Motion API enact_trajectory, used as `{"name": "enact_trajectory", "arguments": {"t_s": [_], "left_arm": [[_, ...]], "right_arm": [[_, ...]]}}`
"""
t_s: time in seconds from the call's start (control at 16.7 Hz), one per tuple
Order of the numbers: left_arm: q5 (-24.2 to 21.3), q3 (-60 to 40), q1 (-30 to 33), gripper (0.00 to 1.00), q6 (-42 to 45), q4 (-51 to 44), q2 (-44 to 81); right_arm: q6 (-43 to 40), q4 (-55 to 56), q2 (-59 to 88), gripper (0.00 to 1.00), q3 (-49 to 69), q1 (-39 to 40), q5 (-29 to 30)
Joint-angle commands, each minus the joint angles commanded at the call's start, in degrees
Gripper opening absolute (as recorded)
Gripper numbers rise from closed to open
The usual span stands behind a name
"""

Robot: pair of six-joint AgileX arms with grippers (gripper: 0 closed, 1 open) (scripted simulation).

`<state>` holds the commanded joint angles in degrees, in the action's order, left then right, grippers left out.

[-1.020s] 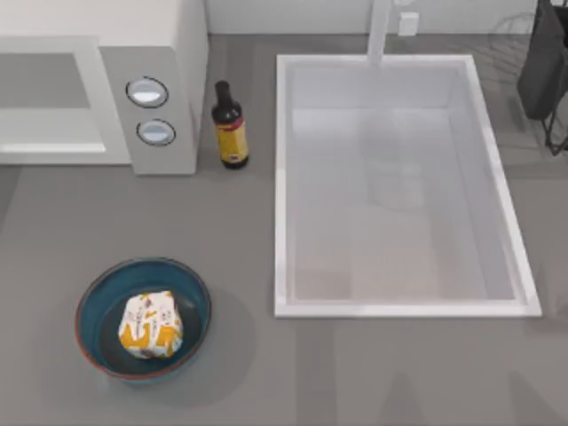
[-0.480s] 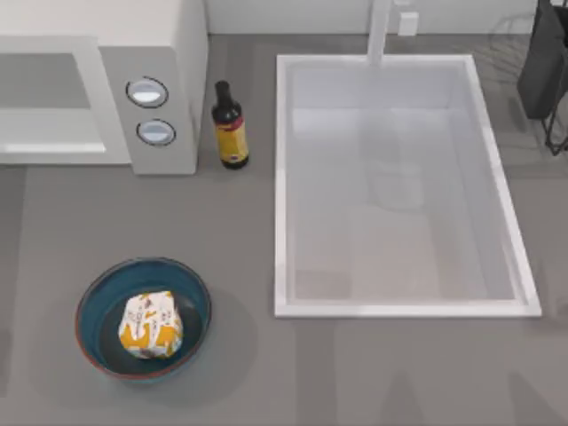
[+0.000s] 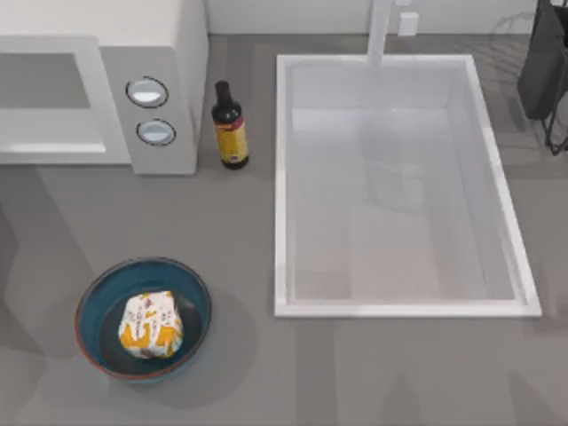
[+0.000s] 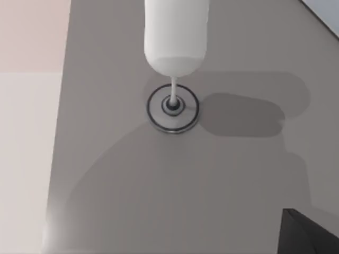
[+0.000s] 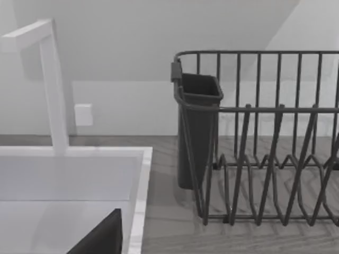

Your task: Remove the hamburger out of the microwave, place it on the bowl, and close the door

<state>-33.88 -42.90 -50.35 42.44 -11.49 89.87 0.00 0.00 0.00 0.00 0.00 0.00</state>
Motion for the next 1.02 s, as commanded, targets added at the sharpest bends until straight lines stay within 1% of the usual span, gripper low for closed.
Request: {"name": "enact_trajectory", "arguments": {"t_s": [0.18, 0.3, 0.54, 0.66, 0.78, 1.02], "left_arm": [[-0.1, 0.21, -0.17, 0.0, -0.14, -0.09, 0.05], [1.36, 2.32, 1.97, 0.0, -2.26, 0.78, -2.1], [6.61, 11.0, 11.9, 0.0, -11.3, 3.91, -12.52], [8.99, 14.72, 15.73, 0.0, -15.07, 5.35, -16.37], [10.03, 16.09, 17.14, 0.0, -16.45, 5.98, -17.78], [9.89, 16.01, 17.06, 0.0, -16.56, 5.85, -17.59]], "right_arm": [[0.0, 0.0, 0.0, 1.0, 0.0, 0.0, 0.0], [0.0, 0.0, 0.0, 1.0, 0.0, 0.0, 0.0], [0.0, 0.0, 0.0, 1.0, 0.0, 0.0, 0.0], [0.0, 0.0, 0.0, 1.0, 0.0, 0.0, 0.0], [0.0, 0.0, 0.0, 1.0, 0.0, 0.0, 0.0], [0.0, 0.0, 0.0, 1.0, 0.0, 0.0, 0.0]]}}
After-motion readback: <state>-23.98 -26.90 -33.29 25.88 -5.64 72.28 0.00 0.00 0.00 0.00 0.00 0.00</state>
